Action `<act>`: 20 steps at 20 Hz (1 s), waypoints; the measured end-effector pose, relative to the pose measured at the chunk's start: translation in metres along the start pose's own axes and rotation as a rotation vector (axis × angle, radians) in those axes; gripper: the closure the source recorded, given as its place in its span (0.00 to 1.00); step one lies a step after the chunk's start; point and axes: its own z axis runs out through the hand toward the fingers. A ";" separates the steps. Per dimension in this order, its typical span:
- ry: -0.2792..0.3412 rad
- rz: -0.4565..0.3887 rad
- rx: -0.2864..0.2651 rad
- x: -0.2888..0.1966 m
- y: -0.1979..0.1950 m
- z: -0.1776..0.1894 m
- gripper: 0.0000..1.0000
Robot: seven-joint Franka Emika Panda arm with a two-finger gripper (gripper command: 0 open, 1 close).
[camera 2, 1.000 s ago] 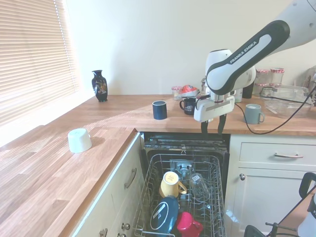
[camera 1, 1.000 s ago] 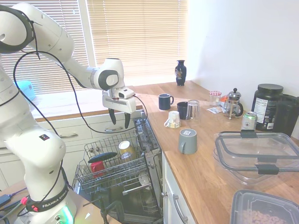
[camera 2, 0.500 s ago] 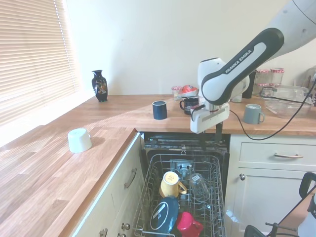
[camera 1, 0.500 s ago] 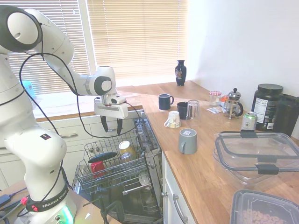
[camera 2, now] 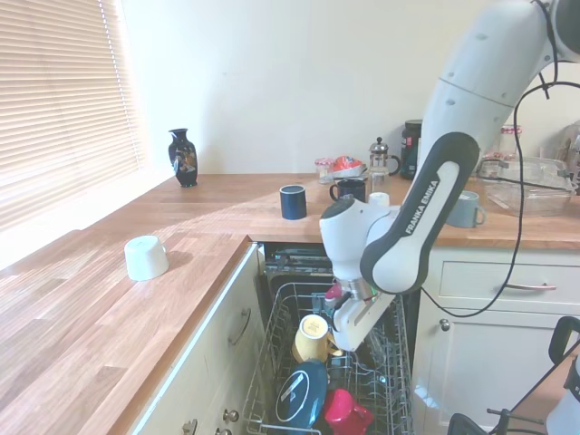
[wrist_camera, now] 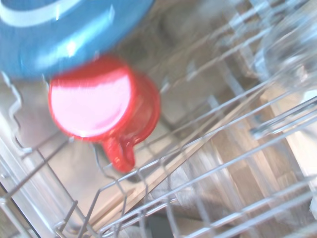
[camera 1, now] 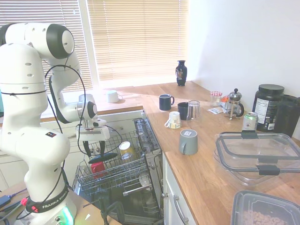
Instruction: Unload the red mug from the dishwasher
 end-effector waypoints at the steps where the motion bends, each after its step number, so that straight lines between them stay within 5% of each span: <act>1: -0.003 -0.015 -0.013 -0.003 -0.006 0.010 0.00; 10: -0.022 -0.217 -0.080 -0.035 -0.070 0.071 0.00; 20: 0.010 -0.331 -0.133 0.008 -0.109 0.108 0.00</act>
